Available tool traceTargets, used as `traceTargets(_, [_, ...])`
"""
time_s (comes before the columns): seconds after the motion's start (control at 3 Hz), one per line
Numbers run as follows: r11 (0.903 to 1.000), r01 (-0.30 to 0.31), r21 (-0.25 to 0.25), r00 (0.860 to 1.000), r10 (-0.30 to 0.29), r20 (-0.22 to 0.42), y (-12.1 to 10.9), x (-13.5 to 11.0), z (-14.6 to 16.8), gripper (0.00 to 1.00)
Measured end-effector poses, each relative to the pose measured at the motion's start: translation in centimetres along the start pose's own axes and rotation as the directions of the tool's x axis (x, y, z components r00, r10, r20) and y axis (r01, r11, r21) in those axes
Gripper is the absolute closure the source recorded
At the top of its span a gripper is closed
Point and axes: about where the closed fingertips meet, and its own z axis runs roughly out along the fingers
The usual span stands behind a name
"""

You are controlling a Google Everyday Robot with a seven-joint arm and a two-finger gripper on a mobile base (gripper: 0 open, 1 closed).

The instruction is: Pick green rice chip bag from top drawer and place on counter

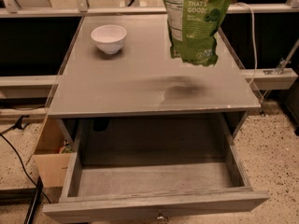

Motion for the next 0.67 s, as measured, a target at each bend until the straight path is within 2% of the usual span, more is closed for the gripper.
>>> traceTargets(0.33, [1.0000,0.000,0.000,1.000,0.000,0.000,0.00,0.00,0.00,0.51])
traceTargets(0.67, [1.0000,0.000,0.000,1.000,0.000,0.000,0.00,0.00,0.01,0.26])
